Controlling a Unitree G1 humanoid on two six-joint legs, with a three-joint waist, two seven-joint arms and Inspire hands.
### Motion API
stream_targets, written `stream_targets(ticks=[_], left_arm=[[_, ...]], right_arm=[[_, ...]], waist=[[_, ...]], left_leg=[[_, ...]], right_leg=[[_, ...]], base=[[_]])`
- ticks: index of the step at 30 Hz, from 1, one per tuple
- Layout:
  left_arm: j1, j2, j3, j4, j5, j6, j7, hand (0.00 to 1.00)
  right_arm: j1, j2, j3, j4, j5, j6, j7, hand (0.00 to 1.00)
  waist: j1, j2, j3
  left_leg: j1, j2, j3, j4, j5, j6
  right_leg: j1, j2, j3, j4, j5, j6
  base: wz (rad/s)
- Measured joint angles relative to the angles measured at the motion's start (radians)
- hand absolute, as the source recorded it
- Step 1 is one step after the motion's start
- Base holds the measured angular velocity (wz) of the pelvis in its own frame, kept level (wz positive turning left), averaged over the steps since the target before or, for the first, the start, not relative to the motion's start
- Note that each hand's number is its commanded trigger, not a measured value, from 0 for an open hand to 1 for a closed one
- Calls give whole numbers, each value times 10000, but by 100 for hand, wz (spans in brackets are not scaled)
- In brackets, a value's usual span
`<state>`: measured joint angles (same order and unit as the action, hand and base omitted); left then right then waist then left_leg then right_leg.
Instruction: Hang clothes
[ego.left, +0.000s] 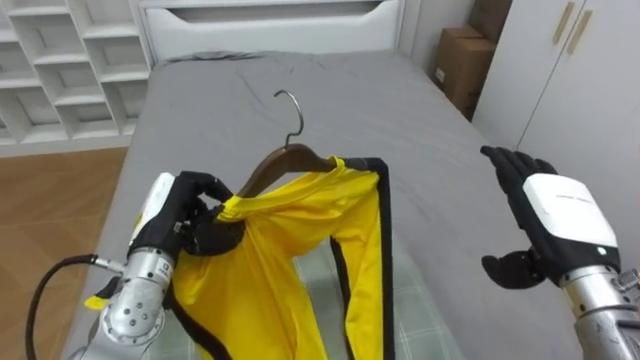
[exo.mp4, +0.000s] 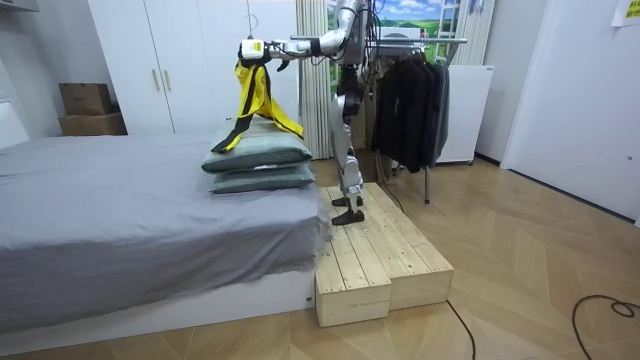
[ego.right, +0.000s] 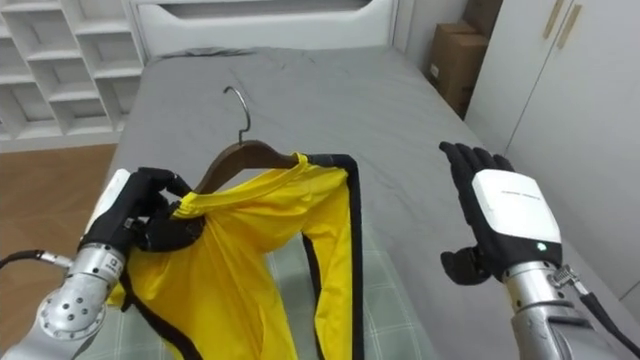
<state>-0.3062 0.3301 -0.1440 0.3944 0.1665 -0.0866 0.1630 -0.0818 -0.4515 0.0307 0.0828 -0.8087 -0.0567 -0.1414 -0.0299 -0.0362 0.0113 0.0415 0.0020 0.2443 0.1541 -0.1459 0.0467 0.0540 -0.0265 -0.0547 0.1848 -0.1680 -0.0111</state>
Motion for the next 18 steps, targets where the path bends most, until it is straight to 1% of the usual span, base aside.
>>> stream_targets(ticks=[4,6,8,14,18], left_arm=[[3,-1,-33,-250,-3,-3,1,100],[3,-2,-179,-299,-2,-3,3,100],[7,-4,-244,-377,9,-2,3,100],[222,5,-244,-1358,10,-13,3,100],[229,9,-252,-1651,217,-18,-3,100]], right_arm=[[0,-67,229,-172,58,-7,-121,0],[0,-68,298,-177,129,-162,-140,0],[-2,-67,299,-177,189,-177,-219,0],[-5,-69,299,-177,473,-166,-215,0],[-9,-69,373,-259,763,-159,-8,0]], waist=[[61,3,-1],[64,22,8],[60,45,20],[56,131,2],[67,154,-11]], left_leg=[[36,-3,-1,7,0,0],[56,-3,-12,35,-1,0],[53,-3,-17,42,-2,-2],[59,15,-26,42,-4,-6],[73,19,-36,17,-4,-6]], right_leg=[[46,-9,-23,-4,0,0],[105,-16,-47,-27,1,1],[118,-19,-63,-39,1,1],[123,-16,-132,-9,1,1],[129,-8,-142,7,1,1]], base=[[0],[2],[2],[0],[0]])
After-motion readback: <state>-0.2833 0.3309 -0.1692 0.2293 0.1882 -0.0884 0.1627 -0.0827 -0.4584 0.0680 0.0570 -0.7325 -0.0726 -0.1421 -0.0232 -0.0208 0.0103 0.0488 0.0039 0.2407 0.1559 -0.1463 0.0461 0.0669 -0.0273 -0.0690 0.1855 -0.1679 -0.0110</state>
